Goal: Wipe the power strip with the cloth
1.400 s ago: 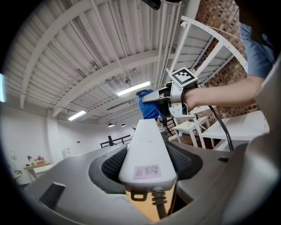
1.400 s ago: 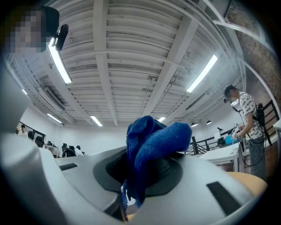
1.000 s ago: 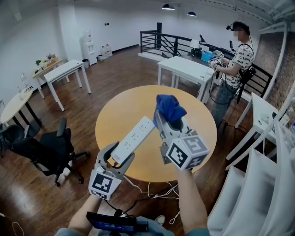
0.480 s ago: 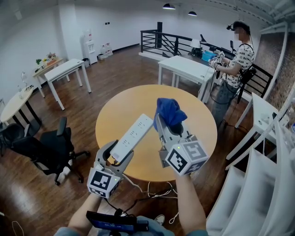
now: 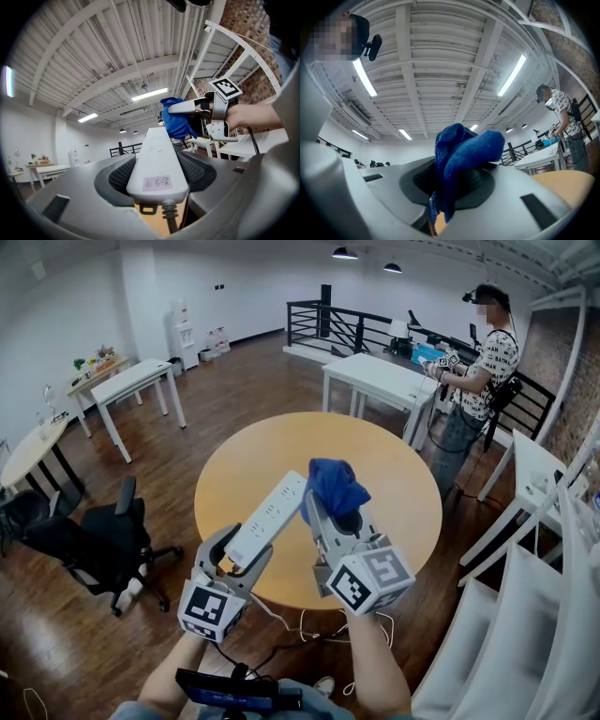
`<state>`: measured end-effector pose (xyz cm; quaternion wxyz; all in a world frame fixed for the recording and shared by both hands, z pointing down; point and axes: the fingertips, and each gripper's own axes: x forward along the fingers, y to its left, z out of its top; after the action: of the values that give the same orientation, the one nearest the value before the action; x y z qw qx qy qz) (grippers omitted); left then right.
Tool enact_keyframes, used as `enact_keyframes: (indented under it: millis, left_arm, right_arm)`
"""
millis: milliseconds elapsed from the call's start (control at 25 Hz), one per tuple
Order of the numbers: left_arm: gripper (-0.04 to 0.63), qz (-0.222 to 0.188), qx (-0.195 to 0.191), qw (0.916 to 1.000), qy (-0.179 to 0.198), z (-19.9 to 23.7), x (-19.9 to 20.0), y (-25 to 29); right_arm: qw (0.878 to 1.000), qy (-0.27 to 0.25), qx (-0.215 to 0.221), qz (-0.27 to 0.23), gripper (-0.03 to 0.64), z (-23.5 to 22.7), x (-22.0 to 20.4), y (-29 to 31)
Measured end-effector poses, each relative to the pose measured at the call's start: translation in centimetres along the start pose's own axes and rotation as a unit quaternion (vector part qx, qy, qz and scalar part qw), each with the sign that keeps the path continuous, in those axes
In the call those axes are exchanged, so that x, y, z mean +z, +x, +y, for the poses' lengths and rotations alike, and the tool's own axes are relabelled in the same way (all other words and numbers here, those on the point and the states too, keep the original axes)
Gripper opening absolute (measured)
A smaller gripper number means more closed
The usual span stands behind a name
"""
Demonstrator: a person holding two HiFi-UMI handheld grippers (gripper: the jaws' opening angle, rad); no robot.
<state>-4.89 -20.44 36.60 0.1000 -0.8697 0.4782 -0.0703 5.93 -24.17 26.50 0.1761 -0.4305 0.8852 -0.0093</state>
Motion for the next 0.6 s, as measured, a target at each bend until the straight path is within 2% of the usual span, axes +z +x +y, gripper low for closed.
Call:
enact_keyframes:
  millis: [240,600]
  left_arm:
    - [0.281,-0.005,0.002,1.0,0.002,0.0,-0.4,0.1]
    - [0.281,-0.004,0.015,0.9996,-0.025,0.5,-0.6,1.0]
  right_arm:
    - [1.0,0.013,0.018,-0.002,0.067,2.1,-1.2,-1.1]
    - [0.999,0.021,0.028,0.007,0.067,4.2,-2.8,-1.7]
